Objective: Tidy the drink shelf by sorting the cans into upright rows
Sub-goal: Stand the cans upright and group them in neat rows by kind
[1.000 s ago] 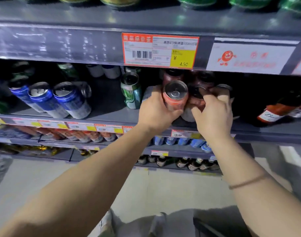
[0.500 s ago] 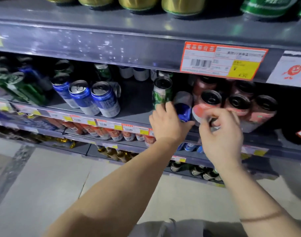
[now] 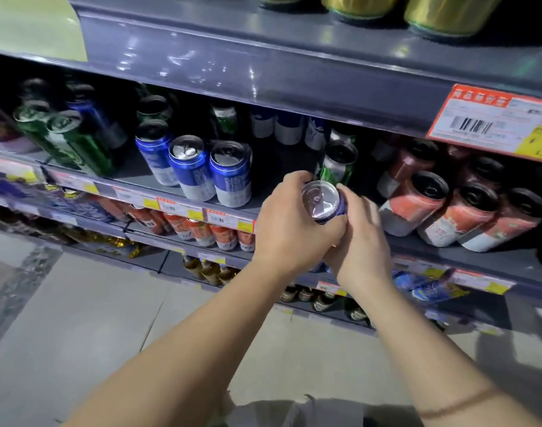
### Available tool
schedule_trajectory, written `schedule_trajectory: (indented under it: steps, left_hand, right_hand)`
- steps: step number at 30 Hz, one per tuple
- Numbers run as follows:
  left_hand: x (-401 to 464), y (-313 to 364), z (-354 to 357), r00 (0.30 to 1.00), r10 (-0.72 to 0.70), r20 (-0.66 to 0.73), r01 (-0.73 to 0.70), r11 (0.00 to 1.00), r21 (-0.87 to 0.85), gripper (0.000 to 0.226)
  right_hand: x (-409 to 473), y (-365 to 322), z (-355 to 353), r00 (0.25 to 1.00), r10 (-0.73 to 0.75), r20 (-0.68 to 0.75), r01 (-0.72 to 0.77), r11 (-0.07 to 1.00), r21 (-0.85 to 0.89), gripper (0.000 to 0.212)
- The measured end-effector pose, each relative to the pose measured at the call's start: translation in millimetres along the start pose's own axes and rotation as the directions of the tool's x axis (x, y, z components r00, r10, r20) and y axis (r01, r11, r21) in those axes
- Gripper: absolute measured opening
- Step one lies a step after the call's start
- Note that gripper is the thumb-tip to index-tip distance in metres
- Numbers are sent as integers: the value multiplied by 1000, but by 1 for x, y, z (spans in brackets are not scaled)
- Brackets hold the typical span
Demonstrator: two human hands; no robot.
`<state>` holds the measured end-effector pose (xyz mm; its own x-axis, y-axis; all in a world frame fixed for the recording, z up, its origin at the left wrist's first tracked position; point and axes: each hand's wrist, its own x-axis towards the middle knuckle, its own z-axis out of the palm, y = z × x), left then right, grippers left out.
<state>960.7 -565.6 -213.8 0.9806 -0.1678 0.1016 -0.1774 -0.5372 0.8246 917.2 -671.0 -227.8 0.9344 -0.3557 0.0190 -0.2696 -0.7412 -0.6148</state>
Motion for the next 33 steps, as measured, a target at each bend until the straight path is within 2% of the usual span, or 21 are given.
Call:
schedule_trajectory:
  steps: [4,5,7,9,10,13,16,19,21,23,26,29,33]
  left_hand:
    - [10,-19,-35,996,92,-3,-92,996,-16,75]
    - [15,-27,-45,989,138,-49,-137,990,25,74]
    - [25,-45,-65,949,236,-208,-186,955,231,68]
    - [37,-65,-83,904,254,-344,-119,922,369,66]
    - [43,-76,-89,902,236,-362,-76,911,406,66]
    - [54,-103,-98,943,179,-282,-30,887,461,71]
    - [48,-115,-100,957,127,-260,-29,936,351,76]
    - [42,-132,-102,959,-79,-274,90,996,26,82]
    - [43,-141,-104,942,-242,-231,216,967,-132,84]
    - [48,-144,-105,935,-331,-129,303,932,-198,78]
    - [54,-148,-103,959,-280,-53,262,938,-226,58]
    - [55,-151,-103,965,-261,-37,251,952,-177,58]
    - [52,-147,-94,972,-237,5,236,966,-105,61]
  right_hand:
    - [15,-31,29,995,93,-24,-89,989,118,52]
    - [21,-36,37,989,143,-34,-135,975,176,44]
    - [33,-45,48,967,254,-17,-238,927,289,40]
    - [45,-51,55,967,252,-25,-243,952,185,48]
    - [51,-53,59,968,251,-28,-246,961,130,47]
    - [66,-59,69,958,282,-44,-275,953,128,42]
    - [81,-60,80,943,324,-81,-308,937,167,48]
    - [87,-65,87,916,381,-124,-348,910,226,53]
    - [82,-72,93,891,429,-151,-366,873,323,56]
    - [65,-83,102,890,425,-167,-328,850,413,42]
    - [42,-94,120,974,210,-78,-158,891,426,19]
    - [38,-89,124,998,60,15,-62,927,370,22]
    - [38,-76,116,1000,19,17,-23,959,283,35]
